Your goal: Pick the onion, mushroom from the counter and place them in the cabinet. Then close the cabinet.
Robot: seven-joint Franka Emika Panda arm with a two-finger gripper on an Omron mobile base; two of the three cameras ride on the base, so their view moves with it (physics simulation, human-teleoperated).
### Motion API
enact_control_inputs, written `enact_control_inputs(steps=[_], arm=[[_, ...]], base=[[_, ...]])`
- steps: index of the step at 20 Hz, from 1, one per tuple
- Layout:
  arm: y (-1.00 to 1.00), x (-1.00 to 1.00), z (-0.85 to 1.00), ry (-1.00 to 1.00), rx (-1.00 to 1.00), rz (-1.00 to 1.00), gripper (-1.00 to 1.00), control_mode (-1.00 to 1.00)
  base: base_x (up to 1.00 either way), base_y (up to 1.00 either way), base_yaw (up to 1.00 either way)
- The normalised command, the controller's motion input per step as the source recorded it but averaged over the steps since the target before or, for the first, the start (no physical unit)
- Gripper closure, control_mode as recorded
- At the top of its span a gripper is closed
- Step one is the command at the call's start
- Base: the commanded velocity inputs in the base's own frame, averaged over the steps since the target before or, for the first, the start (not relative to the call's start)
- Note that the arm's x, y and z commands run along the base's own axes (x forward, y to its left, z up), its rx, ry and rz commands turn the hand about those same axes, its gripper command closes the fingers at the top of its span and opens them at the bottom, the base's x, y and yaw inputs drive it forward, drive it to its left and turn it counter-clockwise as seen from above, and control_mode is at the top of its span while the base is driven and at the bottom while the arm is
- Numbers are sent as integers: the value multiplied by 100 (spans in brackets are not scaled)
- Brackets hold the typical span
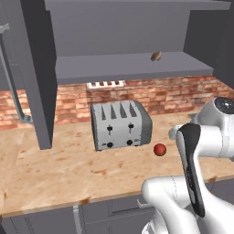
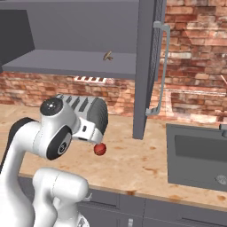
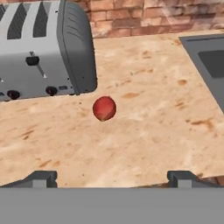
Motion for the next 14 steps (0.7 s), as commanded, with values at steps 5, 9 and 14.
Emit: enact_control_inputs(steps=[5, 9, 14], arm=[[0, 15, -32, 4, 0, 0, -100, -100], [0, 14, -36, 5, 0, 0, -100, -100], [0, 32, -35, 7, 0, 0, -100, -100]], base=[[0, 0, 0], [0, 0, 0], [0, 0, 0]])
